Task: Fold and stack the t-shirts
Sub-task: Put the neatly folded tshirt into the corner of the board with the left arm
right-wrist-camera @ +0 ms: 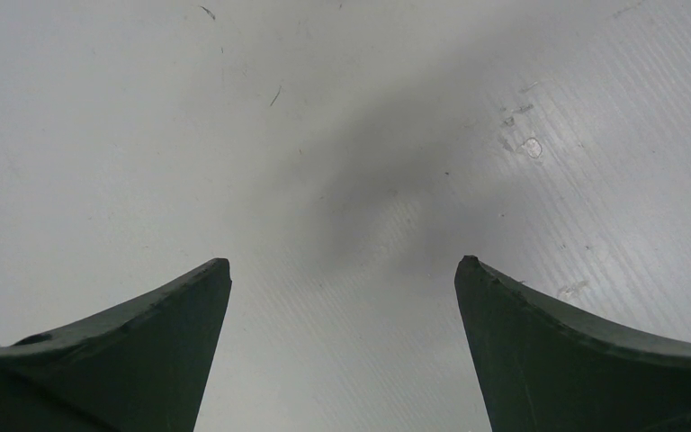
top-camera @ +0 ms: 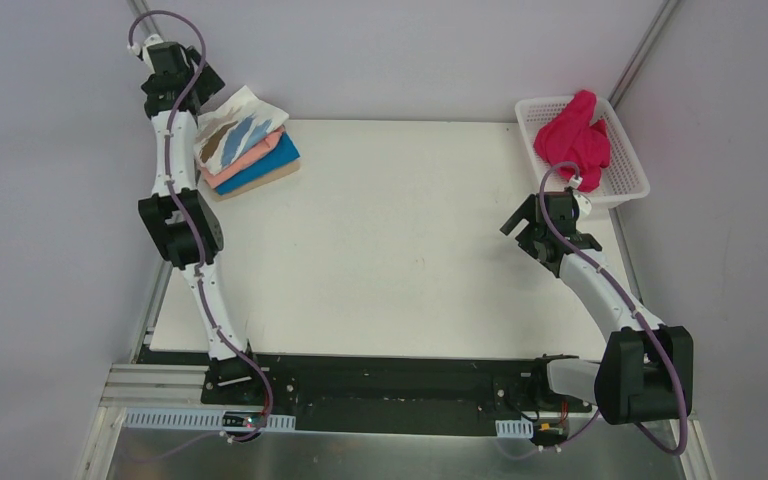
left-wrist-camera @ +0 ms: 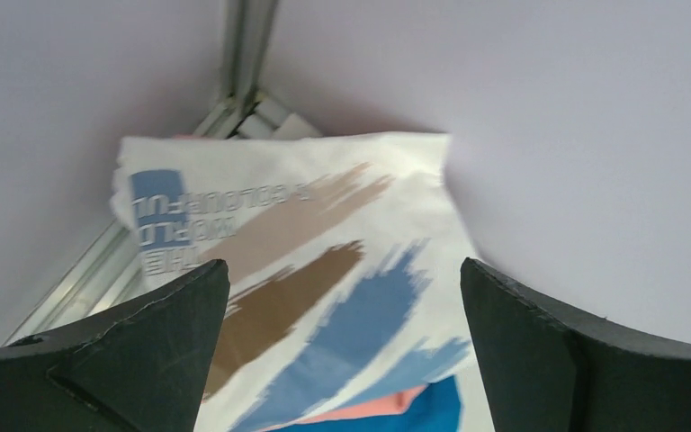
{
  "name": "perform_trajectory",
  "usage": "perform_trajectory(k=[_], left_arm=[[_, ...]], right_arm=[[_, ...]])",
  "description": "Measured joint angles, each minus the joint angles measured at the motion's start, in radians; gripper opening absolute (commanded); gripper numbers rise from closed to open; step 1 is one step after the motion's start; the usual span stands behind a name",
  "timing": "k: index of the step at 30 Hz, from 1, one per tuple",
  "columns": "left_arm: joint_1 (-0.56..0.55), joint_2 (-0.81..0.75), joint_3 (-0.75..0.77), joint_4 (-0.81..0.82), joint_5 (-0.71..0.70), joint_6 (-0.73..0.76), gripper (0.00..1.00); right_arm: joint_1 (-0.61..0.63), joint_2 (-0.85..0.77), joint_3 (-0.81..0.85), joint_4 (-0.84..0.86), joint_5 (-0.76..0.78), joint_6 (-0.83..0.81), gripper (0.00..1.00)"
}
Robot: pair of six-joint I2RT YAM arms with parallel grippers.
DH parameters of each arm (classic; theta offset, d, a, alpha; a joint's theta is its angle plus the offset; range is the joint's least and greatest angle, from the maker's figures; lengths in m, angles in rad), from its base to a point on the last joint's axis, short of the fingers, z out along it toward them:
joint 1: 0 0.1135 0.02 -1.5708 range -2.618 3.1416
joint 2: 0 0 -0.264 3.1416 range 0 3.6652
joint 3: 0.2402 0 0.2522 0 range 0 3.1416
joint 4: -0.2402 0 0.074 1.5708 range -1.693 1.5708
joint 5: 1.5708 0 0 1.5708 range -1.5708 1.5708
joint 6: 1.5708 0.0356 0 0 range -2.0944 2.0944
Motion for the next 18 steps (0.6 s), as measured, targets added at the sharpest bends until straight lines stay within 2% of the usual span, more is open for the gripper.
perform_trajectory(k=[4, 10, 18], left_arm=[[-0.064, 0.006, 0.086, 0.006, 0.064, 0.014, 0.99], [-0.156, 0.075, 0.165, 0.080, 0.246, 0.021, 0.99], [-0.145, 0.219, 0.152, 0.121, 0.366, 0.000, 0.99]], right_arm=[[0.000, 0.000, 0.000, -0.001, 0.000, -0.001, 0.99], [0.000, 0.000, 0.000, 0.000, 0.000, -0.003, 0.99], [0.000, 0.016, 0.006, -0.003, 0.001, -0.005, 1.00]])
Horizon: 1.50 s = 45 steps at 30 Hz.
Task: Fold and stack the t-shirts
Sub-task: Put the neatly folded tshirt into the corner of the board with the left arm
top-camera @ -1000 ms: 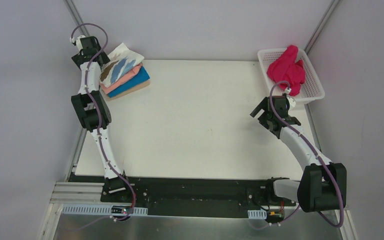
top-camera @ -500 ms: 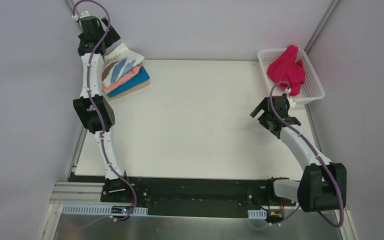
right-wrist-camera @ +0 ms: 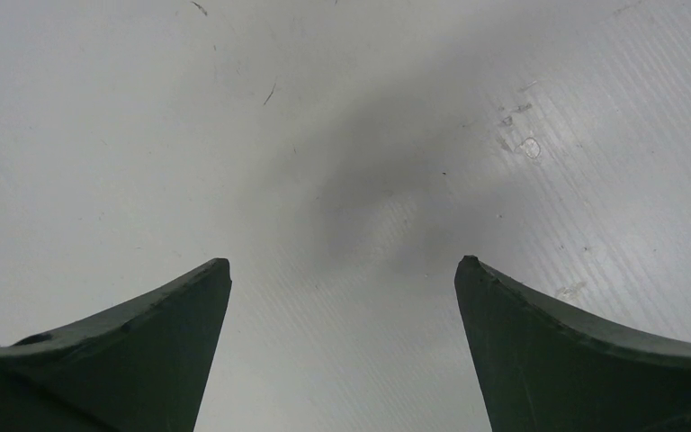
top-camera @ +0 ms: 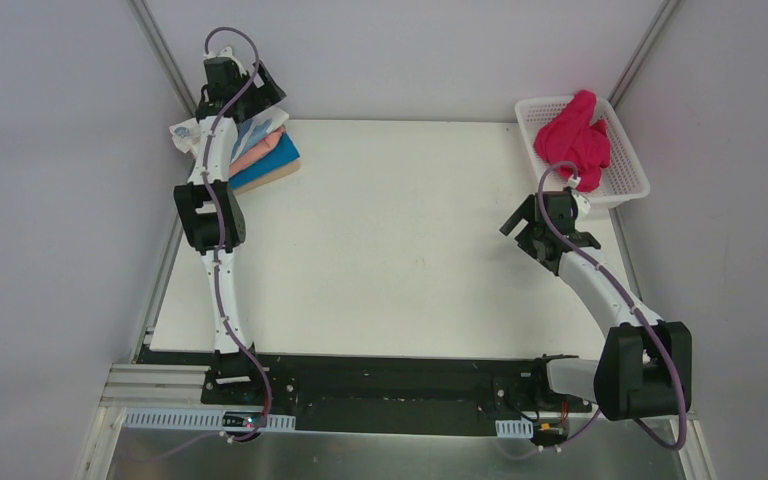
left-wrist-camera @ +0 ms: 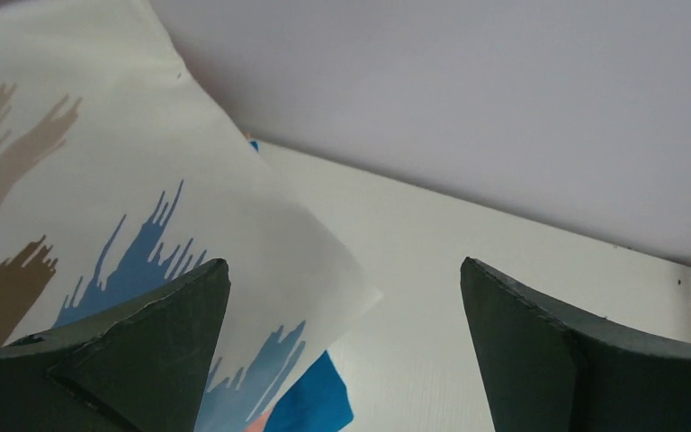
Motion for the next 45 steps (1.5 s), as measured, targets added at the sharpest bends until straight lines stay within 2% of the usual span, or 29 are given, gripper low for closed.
perform_trajectory(k=[11, 18, 27, 33, 45], left_arm=[[-0.010, 0.018, -0.112, 0.055, 0.080, 0.010, 0.99], [-0.016, 0.014, -0.278, 0.132, 0.091, 0.029, 0.99], [-0.026, -0.011, -0.336, 0.185, 0.103, 0.019, 0.99], [-0.039, -0.042, -0.345, 0.163, 0.090, 0.027, 0.99], [-0.032, -0.297, -0.428, 0.097, -0.045, 0.066, 0.99]], right_arm=[[0.000, 0.037, 0.010, -0.005, 0.001, -0.002, 0.99], [0.000, 0.047, 0.016, -0.011, 0.001, -0.006, 0.99], [0.000, 0.075, 0.025, -0.014, -0.003, -0.009, 0.99], [0.000, 0.076, 0.027, -0.016, -0.003, -0.009, 0.99], [0.000, 0.075, 0.027, -0.016, -0.008, -0.009, 1.00]])
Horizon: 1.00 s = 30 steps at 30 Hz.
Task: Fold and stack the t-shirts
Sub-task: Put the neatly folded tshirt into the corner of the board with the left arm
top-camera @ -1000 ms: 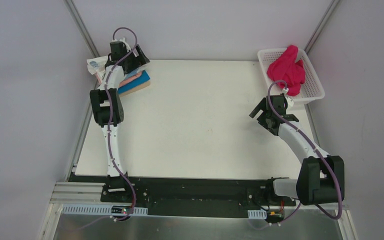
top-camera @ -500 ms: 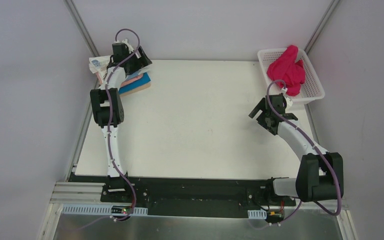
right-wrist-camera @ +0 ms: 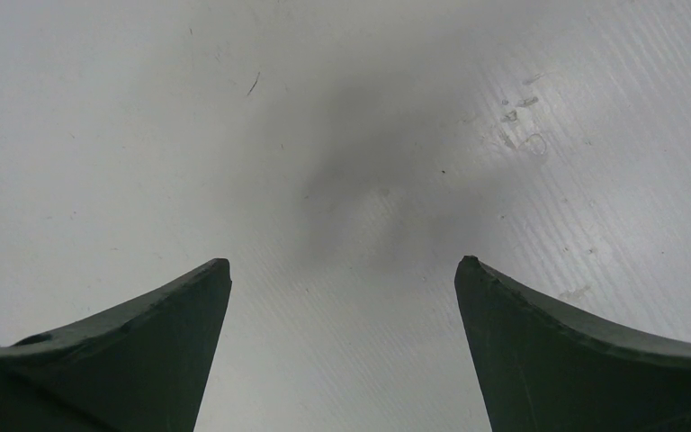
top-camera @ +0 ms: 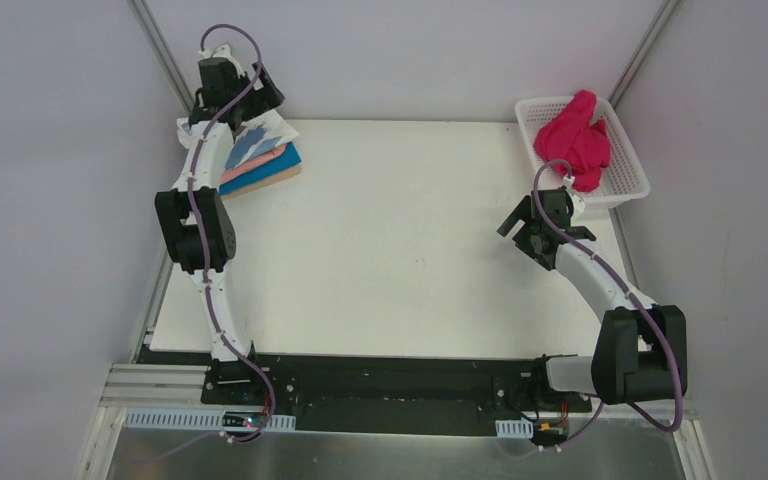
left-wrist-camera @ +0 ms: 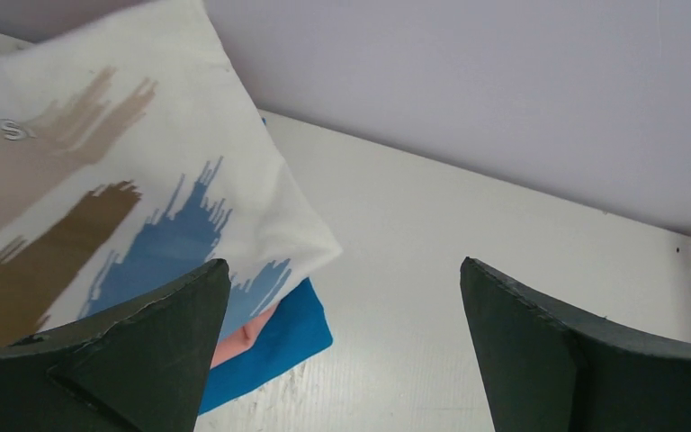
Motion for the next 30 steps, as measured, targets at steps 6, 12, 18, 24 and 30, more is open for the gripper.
perform_trajectory(k=[6, 12, 18, 24, 30], left_arm=[[0.093, -0.046, -0.041, 0.015, -0.028, -0.021, 0.99], [0.185, 0.017, -0.035, -0.005, -0.065, -0.011, 0.99], [0.200, 0.078, -0.044, -0.012, -0.075, -0.009, 0.99], [0.201, 0.087, -0.097, -0.016, -0.089, -0.008, 0.99], [0.209, 0.087, -0.163, -0.001, -0.104, -0.012, 0.99]], right_arm=[[0.000, 0.000, 0.000, 0.000, -0.002, 0.000, 0.99], [0.000, 0.000, 0.000, 0.000, -0.001, -0.003, 0.99], [0.000, 0.014, 0.010, -0.003, -0.001, -0.004, 1.00], [0.000, 0.020, 0.017, -0.004, 0.002, -0.008, 0.99], [0.000, 0.020, 0.017, -0.004, 0.001, -0.009, 0.99]])
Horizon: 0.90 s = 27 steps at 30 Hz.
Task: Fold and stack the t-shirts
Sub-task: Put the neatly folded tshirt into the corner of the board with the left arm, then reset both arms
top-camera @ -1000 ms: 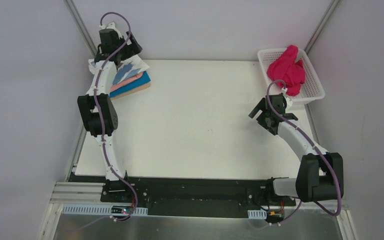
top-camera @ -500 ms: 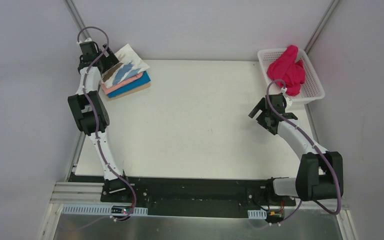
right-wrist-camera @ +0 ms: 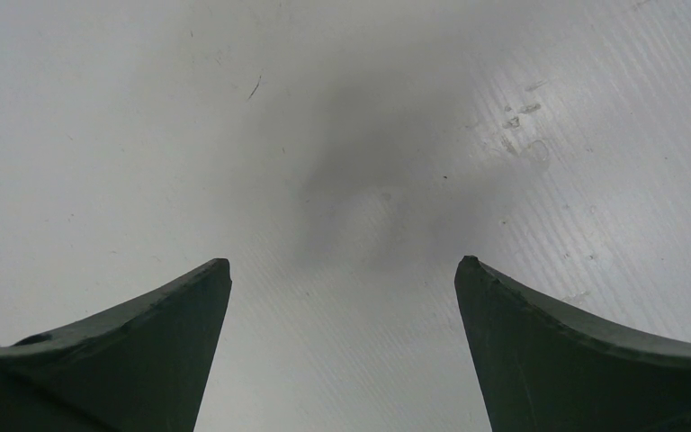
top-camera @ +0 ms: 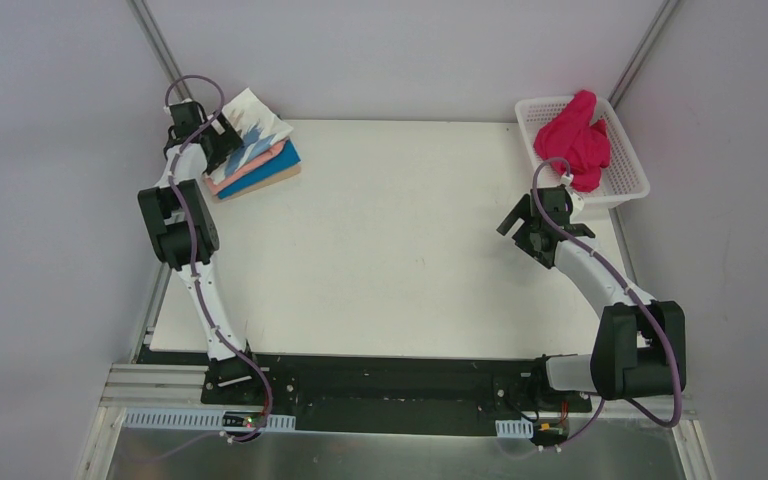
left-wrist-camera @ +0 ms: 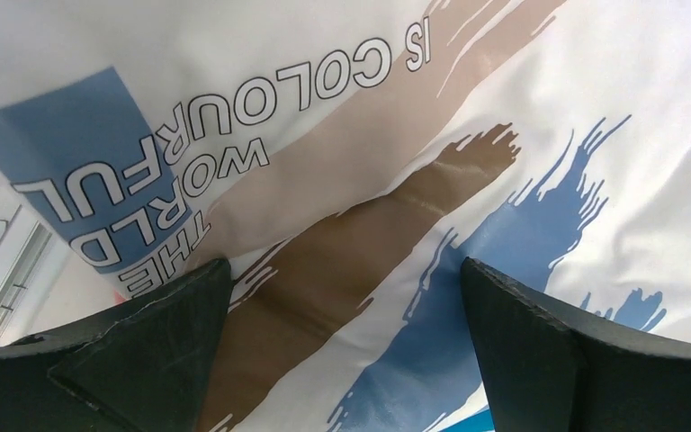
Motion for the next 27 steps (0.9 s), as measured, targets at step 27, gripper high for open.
perform_trajectory(k=[27], left_arm=[[-0.573, -0.995, -0.720, -0.101, -0.225, -0.116, 0.99]], right_arm=[[-0.001, -0.352, -0.131, 0.045, 0.054, 0.084, 1.00]])
